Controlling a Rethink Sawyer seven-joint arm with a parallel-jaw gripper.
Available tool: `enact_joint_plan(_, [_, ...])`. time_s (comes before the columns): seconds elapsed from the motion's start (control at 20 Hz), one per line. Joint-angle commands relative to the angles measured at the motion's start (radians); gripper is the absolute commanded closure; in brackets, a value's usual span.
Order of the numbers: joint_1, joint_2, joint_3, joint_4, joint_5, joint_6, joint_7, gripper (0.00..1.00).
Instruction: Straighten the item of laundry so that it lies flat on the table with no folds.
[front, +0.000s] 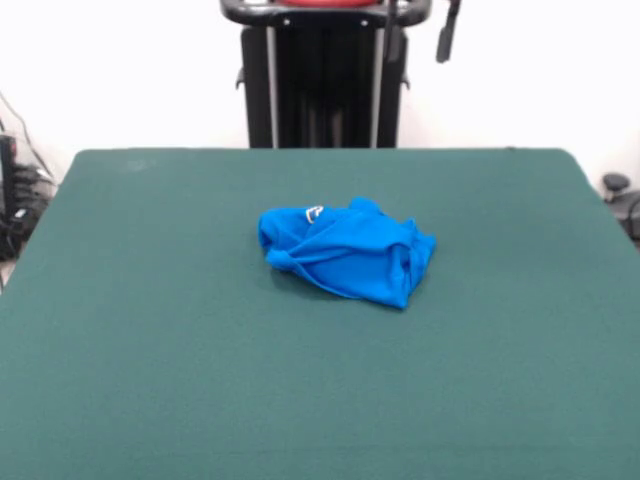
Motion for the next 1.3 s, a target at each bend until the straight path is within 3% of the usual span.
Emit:
enact_joint_plan(0.05, [-0.021, 0.175, 0.012, -0.069, 0.081, -0.119, 0.284, 0.0])
enact_joint_plan(0.7, [-0.031, 0.293, -0.016, -0.188, 0.176, -0.194, 0.272, 0.0])
enact_joint_plan(1.3, [-0.065, 0.423, -0.011, -0.303, 0.2, -0.235, 0.235, 0.0])
